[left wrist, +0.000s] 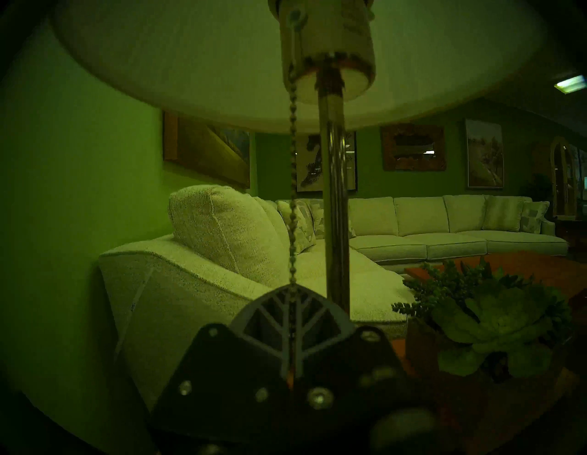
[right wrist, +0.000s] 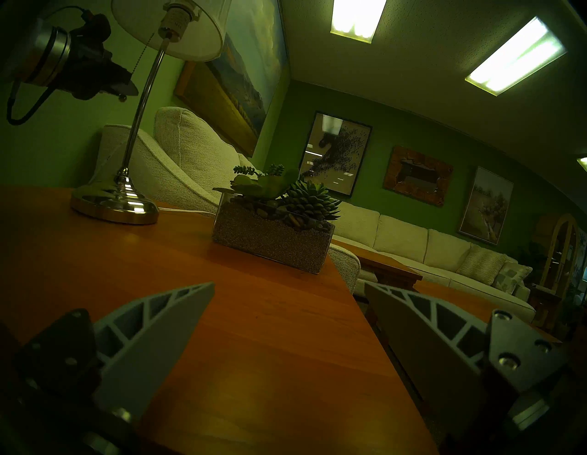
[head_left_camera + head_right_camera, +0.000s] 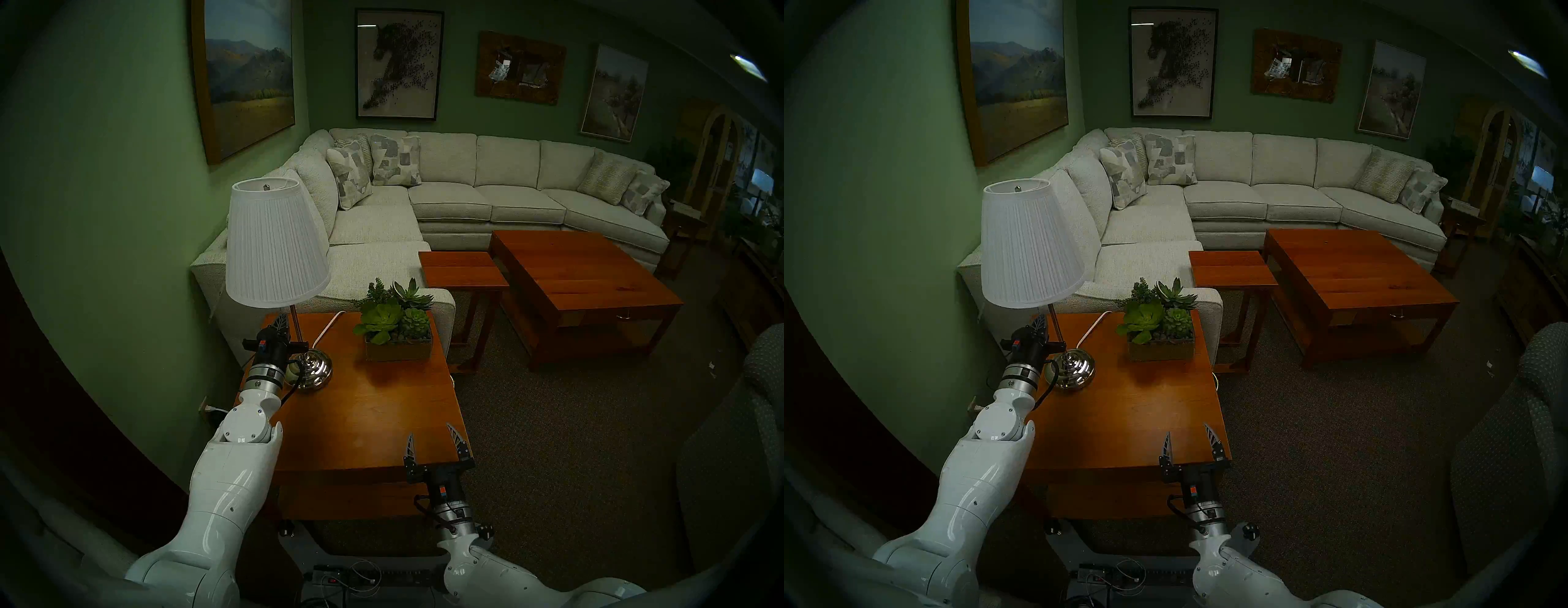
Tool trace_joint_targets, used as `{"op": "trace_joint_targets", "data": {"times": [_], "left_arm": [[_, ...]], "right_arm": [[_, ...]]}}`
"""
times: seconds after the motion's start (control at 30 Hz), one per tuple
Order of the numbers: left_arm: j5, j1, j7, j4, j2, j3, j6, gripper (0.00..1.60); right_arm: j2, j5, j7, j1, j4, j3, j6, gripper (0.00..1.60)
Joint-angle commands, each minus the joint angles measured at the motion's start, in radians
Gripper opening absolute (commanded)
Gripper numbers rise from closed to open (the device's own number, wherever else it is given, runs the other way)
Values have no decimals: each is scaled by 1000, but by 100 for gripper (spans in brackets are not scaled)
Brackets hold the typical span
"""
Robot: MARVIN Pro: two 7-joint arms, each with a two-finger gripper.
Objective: Pull on string to turn on lamp
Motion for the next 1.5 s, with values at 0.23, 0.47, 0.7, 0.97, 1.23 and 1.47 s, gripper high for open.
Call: {"op": "trace_joint_targets", "data": {"times": [0.23, 0.47, 0.7, 0.97, 1.23, 1.47], "left_arm": [[-21, -33, -26, 125, -15, 18, -21, 0], [-26, -10, -15, 77, -8, 16, -14, 0], [-12, 63, 11, -68, 2, 6, 18, 0], [31, 134, 55, -192, 14, 4, -17, 41], [34, 171, 66, -281, 22, -8, -12, 160], [21, 231, 58, -366, 30, -15, 0, 160]], "right_arm": [[-1, -3, -12, 13, -18, 2, -1, 160], [0, -3, -13, 13, -19, 1, 0, 160], [-1, -4, -14, 12, -19, 2, 0, 160], [0, -3, -12, 13, -18, 2, 0, 160], [-1, -3, -11, 13, -17, 3, -1, 160], [-1, -3, -11, 13, -17, 2, -1, 160]]}}
